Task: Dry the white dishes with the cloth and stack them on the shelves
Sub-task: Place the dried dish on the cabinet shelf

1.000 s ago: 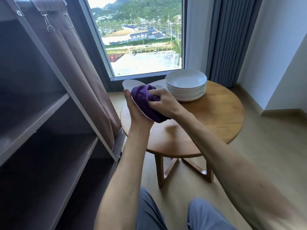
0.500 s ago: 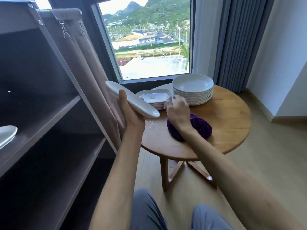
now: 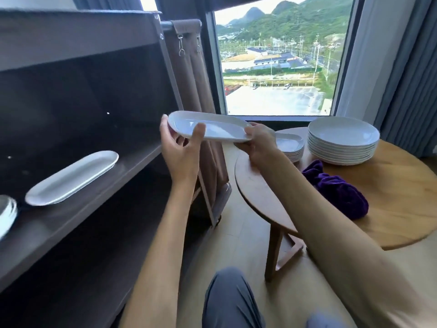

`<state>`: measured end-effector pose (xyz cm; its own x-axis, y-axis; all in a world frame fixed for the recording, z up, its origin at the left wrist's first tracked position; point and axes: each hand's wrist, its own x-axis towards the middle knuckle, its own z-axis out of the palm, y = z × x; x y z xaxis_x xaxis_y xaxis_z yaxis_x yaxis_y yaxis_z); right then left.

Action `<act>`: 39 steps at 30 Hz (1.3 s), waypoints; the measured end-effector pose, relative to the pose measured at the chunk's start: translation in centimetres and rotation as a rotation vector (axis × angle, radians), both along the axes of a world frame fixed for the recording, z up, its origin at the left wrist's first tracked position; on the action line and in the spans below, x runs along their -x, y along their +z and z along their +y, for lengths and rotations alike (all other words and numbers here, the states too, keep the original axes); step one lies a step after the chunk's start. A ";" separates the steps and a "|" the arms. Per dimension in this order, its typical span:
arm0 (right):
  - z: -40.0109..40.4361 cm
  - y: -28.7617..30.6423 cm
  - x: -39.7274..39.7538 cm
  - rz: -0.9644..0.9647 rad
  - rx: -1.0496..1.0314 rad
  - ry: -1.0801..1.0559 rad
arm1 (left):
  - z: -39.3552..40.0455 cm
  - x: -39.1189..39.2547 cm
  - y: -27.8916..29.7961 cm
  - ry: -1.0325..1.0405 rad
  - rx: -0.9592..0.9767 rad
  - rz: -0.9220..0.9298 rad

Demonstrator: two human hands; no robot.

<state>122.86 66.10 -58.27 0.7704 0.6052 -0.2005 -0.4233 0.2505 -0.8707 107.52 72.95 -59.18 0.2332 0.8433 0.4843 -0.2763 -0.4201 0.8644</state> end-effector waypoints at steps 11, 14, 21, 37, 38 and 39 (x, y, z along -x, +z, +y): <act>14.1 4.9 12.0 -0.127 -0.016 0.333 | 6.3 14.1 2.3 0.550 -0.115 0.336; 16.8 4.6 15.7 -0.183 0.005 0.433 | 7.6 18.0 2.5 0.723 -0.080 0.380; 20.8 2.2 22.0 -0.304 0.029 0.555 | 9.2 23.1 2.4 0.862 0.098 0.393; 23.0 1.1 21.9 -0.794 0.317 0.484 | 10.2 23.4 1.6 0.893 0.061 0.739; 23.1 1.1 21.8 -0.776 0.311 0.483 | 10.2 23.4 1.6 0.896 0.063 0.747; 23.2 1.1 21.8 -0.756 0.303 0.477 | 10.1 23.3 1.5 0.900 0.061 0.758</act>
